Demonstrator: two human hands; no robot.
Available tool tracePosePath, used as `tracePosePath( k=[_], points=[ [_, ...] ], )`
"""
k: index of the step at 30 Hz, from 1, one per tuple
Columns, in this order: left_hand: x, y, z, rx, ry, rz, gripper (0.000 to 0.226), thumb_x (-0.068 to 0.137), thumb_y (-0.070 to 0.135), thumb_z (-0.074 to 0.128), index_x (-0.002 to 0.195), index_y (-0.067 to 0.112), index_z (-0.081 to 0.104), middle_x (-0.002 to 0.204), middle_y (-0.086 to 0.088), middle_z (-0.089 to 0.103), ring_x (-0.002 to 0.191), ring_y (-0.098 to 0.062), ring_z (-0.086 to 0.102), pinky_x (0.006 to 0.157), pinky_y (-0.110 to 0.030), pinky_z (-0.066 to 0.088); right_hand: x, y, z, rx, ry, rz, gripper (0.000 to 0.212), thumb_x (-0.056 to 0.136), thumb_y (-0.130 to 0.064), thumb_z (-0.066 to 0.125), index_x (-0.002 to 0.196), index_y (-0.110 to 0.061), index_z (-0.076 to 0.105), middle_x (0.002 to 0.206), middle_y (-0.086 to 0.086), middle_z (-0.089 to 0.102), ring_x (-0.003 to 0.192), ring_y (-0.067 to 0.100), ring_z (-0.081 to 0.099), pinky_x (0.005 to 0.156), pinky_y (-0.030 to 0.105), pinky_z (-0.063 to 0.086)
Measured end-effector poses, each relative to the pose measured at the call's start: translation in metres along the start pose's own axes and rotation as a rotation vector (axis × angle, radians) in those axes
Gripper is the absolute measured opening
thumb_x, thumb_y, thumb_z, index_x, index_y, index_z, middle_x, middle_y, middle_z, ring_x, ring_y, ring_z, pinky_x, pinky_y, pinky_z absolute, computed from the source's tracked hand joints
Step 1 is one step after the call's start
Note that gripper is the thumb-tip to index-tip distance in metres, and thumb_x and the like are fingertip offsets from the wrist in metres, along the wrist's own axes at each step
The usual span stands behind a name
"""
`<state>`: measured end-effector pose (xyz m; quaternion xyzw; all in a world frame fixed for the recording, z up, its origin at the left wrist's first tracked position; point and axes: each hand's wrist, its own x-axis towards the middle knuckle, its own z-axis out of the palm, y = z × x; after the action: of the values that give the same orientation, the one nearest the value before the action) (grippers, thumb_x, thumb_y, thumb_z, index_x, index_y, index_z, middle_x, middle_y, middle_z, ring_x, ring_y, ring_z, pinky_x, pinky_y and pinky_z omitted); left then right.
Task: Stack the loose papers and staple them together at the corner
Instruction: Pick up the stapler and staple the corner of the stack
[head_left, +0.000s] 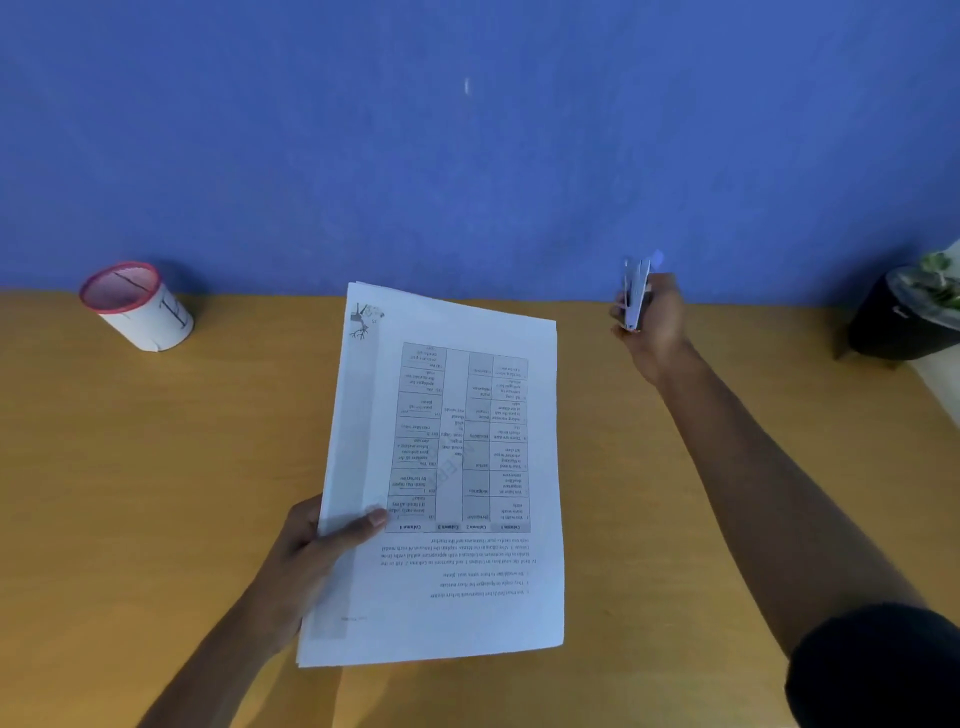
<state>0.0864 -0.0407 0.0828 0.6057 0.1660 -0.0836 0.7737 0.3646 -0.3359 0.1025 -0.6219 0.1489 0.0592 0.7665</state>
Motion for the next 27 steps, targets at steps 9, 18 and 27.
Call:
tracePosePath(
  k=[9,18,27],
  points=[
    [-0.019,0.017,-0.003,0.091,-0.046,0.034,0.016,0.085,0.009,0.073,0.099,0.009,0.078,0.107,-0.012,0.077,0.095,-0.032,0.074,0.073,-0.033,0.061,-0.092,-0.051,0.058,-0.085,-0.276,-0.119,0.030,0.085,-0.017,0.070,0.064,-0.022,0.049,0.053,-0.007,0.027,0.047,0.010,0.025,0.045,0.021,0.024],
    [-0.037,0.034,-0.006,0.165,-0.148,0.048,0.025,0.085,0.004,0.061,0.098,0.015,0.080,0.105,-0.015,0.077,0.092,-0.033,0.075,0.071,-0.033,0.060,-0.161,-0.063,0.100,-0.503,-0.439,-0.380,0.022,0.075,-0.018,0.086,0.081,-0.006,0.068,0.075,-0.003,0.064,0.068,0.001,0.059,0.066,0.011,0.043],
    [-0.048,0.050,-0.019,0.220,-0.220,0.079,0.019,0.085,0.013,0.075,0.103,0.007,0.077,0.107,-0.016,0.076,0.096,-0.034,0.074,0.078,-0.038,0.059,-0.187,-0.089,0.102,-0.707,-0.479,-0.366,0.009,0.081,-0.023,0.082,0.084,-0.018,0.075,0.055,-0.017,0.058,0.052,-0.001,0.054,0.052,0.011,0.039]
  ],
)
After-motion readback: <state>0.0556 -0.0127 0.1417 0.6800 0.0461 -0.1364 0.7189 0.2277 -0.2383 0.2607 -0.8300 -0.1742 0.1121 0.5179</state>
